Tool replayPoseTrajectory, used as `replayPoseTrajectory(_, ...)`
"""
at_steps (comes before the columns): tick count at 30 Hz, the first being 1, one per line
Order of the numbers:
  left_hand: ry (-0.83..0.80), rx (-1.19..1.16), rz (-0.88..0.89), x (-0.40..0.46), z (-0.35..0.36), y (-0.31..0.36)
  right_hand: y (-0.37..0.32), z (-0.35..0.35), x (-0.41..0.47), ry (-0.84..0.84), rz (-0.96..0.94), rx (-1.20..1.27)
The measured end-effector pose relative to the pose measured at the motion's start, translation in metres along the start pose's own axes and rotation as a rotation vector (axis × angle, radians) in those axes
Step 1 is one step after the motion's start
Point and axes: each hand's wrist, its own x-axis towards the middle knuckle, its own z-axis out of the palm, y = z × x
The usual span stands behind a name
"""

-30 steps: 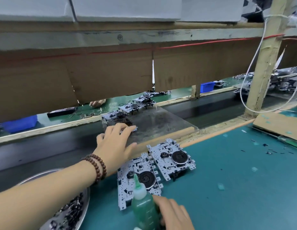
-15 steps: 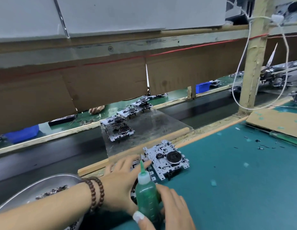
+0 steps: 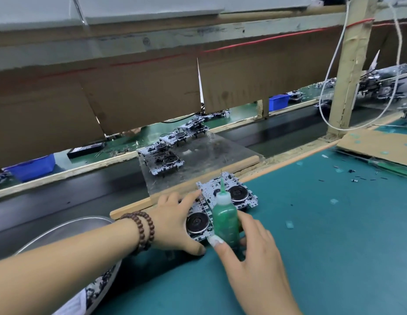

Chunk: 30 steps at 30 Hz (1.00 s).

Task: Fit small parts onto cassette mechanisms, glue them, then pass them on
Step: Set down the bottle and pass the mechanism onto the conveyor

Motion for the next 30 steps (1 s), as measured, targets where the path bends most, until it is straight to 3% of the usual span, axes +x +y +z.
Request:
replayPoseTrajectory(7,0.152,-0.172,-0.07,0.017,-0.048,-0.026,0.001,0.004,-0.002,0.002,0.026,0.039)
replayPoseTrajectory(12,0.052,-0.111,-0.144,0.051,-0.043,-0.038,0.0,0.01,0.006,-0.005,-0.06,-0.057)
replayPoseTrajectory(16,0.107,-0.089,-0.122,0.067,-0.034,-0.044,-0.001,0.018,0.026,0.008,-0.166,-0.081)
replayPoseTrajectory(30,0.084,-0.095,-0.09,0.061,-0.032,-0.036,0.008,0.015,0.041,0.006,-0.066,0.091)
